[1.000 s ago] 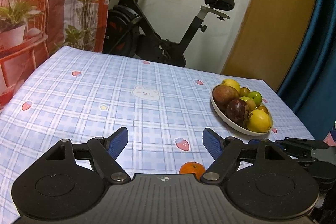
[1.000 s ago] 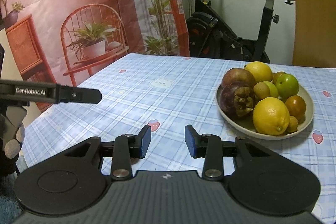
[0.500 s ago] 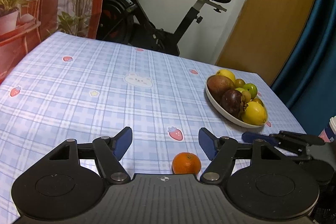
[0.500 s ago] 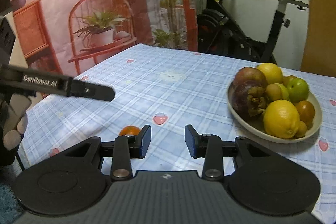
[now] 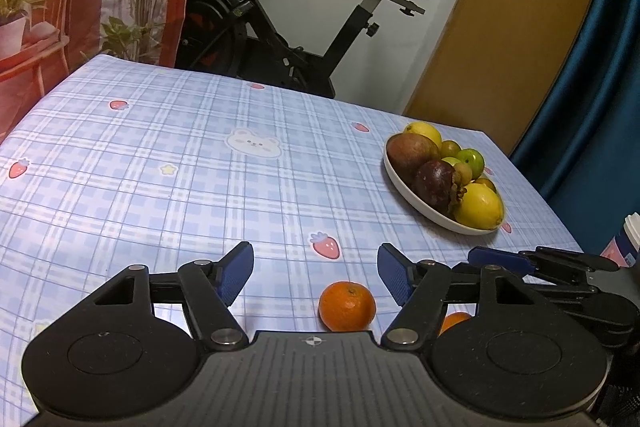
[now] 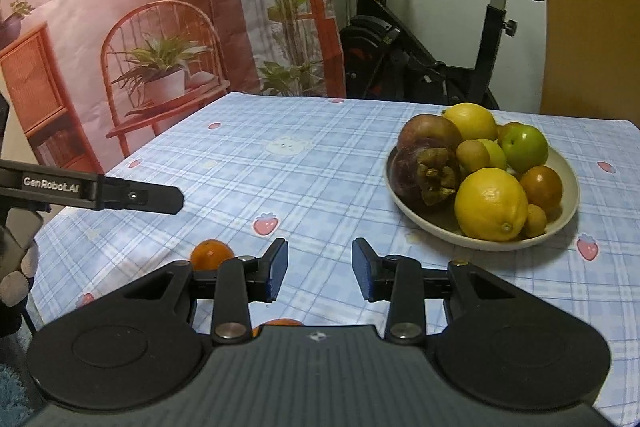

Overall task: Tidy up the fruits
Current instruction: 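Move the left tool back over the loose orange on the table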

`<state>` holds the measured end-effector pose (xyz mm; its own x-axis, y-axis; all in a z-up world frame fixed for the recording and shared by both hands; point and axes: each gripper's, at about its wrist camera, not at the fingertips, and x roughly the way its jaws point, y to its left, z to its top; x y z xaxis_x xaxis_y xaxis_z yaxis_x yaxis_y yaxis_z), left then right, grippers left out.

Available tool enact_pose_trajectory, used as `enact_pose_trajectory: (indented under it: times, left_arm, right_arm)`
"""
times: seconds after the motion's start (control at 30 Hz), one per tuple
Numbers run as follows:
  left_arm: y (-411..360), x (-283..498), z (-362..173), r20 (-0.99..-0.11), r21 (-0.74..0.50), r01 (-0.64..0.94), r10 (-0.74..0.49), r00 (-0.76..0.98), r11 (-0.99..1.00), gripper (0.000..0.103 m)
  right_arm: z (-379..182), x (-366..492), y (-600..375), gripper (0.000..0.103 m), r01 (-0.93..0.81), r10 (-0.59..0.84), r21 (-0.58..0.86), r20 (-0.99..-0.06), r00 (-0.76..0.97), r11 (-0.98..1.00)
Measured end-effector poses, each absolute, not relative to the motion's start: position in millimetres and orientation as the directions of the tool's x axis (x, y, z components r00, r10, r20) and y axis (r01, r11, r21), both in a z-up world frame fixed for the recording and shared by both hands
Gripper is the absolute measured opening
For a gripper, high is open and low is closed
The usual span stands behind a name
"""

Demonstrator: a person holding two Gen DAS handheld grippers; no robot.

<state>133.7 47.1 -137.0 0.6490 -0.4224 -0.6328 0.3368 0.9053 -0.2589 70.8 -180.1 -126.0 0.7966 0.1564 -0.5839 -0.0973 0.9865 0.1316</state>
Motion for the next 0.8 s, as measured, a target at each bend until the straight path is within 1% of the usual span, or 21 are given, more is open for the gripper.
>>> enact_pose_trajectory:
  times: [0.17,0.27,0.8]
  left_arm:
    - [47.1,133.6,-138.2,-0.635,-0.261,0.337,-0.424,0.646,0.905,0.070]
    - [46.4,134.2,-140.2,-0.638,-0.266,0.338,-0.427,0.640,0.903,0.066]
    - [42.0,133.2,-144.0,-0.643,-0.280,0.363,-0.454,0.617,0.889,0.064]
  right_arm:
    - [-129.1,70.5,-170.6,0.038,-0.126,0.182,0.134,-0.592,0.786,0.983]
    - [-130.1,70.3,-168.0,0.038,-0.136,0.190,0.134,-0.596,0.781,0.981]
    - [-121.3,54.8,-173.4,0.039,-0.133,0.181,0.123,-0.616,0.766,0.983]
